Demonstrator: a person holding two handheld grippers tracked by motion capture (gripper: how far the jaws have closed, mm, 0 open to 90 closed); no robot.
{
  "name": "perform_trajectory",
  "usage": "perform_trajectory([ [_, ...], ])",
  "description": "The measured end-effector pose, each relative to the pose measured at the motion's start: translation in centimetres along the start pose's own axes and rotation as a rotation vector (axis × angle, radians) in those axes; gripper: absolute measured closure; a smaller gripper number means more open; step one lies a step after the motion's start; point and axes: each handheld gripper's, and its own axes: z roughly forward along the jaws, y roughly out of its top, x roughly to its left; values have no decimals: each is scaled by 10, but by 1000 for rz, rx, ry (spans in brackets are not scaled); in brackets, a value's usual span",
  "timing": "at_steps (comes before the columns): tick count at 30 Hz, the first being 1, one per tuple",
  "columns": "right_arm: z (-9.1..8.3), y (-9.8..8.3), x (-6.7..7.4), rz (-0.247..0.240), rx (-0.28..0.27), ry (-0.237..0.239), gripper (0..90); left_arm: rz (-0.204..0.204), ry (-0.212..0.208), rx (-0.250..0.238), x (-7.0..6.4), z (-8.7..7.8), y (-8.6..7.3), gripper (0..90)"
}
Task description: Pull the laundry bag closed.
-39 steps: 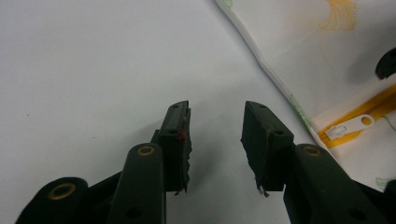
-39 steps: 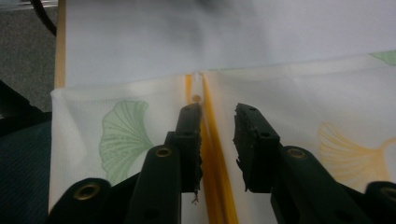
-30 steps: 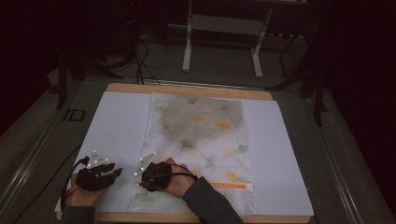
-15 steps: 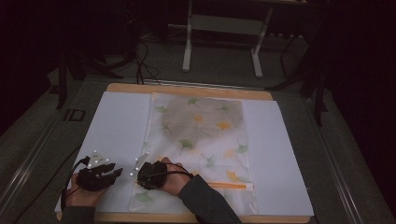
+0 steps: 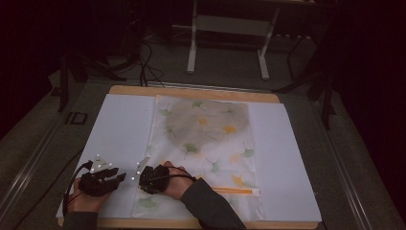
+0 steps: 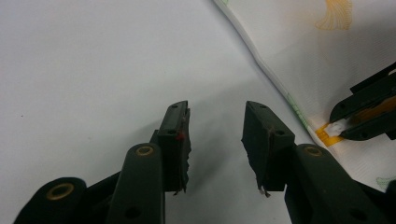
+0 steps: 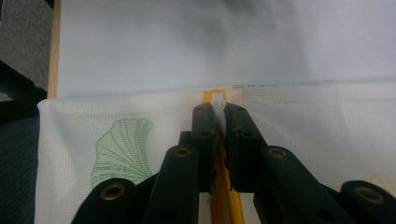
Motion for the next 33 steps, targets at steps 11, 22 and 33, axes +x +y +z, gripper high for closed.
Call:
perform_trajectory([
  [11, -2, 0, 3, -41, 7, -19, 845, 17, -6, 12, -3, 2, 0, 613],
  [22, -9, -2, 5, -40, -14, -29, 845, 28, -23, 17, -9, -1, 2, 608],
  [33, -16, -5, 6, -40, -27, -43, 845, 11, -72, 33, -16, -3, 1, 602],
])
